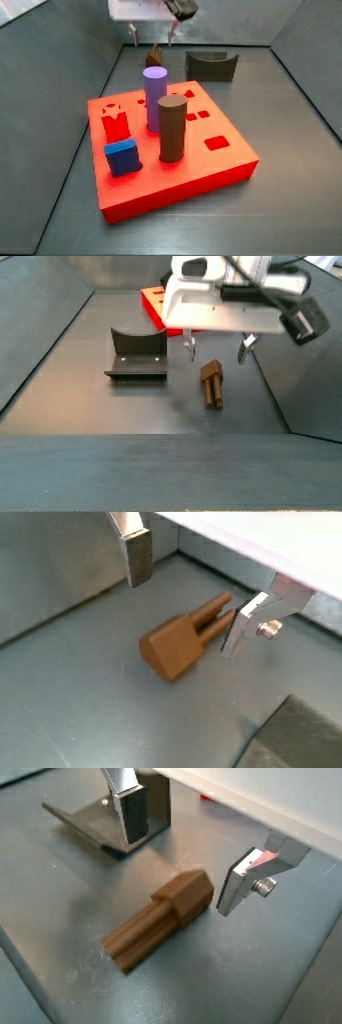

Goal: Pick up the 3 prong object. Move up. Rotate the 3 prong object. Place the 3 prong object on the fixture. Regrasp the 3 prong object. Move to above the board. Insert the 3 prong object.
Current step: Rotate the 3 prong object, then move up.

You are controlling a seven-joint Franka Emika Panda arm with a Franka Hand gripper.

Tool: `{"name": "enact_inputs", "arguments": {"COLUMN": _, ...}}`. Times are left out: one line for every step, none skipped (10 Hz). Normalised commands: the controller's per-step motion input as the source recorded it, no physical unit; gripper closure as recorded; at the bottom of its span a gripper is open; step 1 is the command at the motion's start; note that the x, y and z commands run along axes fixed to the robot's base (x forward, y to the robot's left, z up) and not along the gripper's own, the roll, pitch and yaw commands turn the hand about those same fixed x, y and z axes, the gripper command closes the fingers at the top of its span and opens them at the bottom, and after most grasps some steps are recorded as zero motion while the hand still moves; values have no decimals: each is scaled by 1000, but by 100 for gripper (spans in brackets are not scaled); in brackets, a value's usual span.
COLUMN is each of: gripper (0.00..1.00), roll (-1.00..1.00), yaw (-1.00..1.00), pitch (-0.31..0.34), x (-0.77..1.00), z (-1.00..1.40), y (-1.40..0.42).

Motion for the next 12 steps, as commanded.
{"name": "enact_inputs", "arguments": {"gripper": 0, "roll": -46, "yaw": 2, "pitch": -34, "x": 44, "z": -1000, "y": 5}}
{"name": "enact_inputs", "arguments": {"gripper": 0, "roll": -63, "yaw": 11, "pitch": -41, "x": 51, "z": -893, "y": 6}}
{"name": "enact_inputs", "arguments": {"gripper": 0, "roll": -73, "yaw": 16, "pitch": -45, "x": 49, "z": -770, "y": 9}}
{"name": "enact_inputs", "arguments": {"gripper": 0, "roll": -82, "yaw": 15, "pitch": -52, "x": 46, "z": -612, "y": 15}}
{"name": "enact_inputs", "arguments": {"gripper": 0, "roll": -90, "yaw": 11, "pitch": -57, "x": 39, "z": -503, "y": 13}}
{"name": "enact_inputs", "arguments": {"gripper": 0, "roll": -94, "yaw": 12, "pitch": -66, "x": 39, "z": -429, "y": 13}}
{"name": "enact_inputs", "arguments": {"gripper": 0, "roll": -104, "yaw": 14, "pitch": -72, "x": 35, "z": -291, "y": 14}}
{"name": "enact_inputs", "arguments": {"gripper": 0, "roll": -111, "yaw": 14, "pitch": -75, "x": 33, "z": -191, "y": 14}}
{"name": "enact_inputs", "arguments": {"gripper": 100, "roll": 0, "yaw": 0, "pitch": 0, "x": 0, "z": 0, "y": 0}}
{"name": "enact_inputs", "arguments": {"gripper": 100, "roll": 0, "yaw": 0, "pitch": 0, "x": 0, "z": 833, "y": 0}}
{"name": "enact_inputs", "arguments": {"gripper": 100, "roll": 0, "yaw": 0, "pitch": 5, "x": -6, "z": 824, "y": 0}}
{"name": "enact_inputs", "arguments": {"gripper": 100, "roll": 6, "yaw": -5, "pitch": 32, "x": -29, "z": 707, "y": 2}}
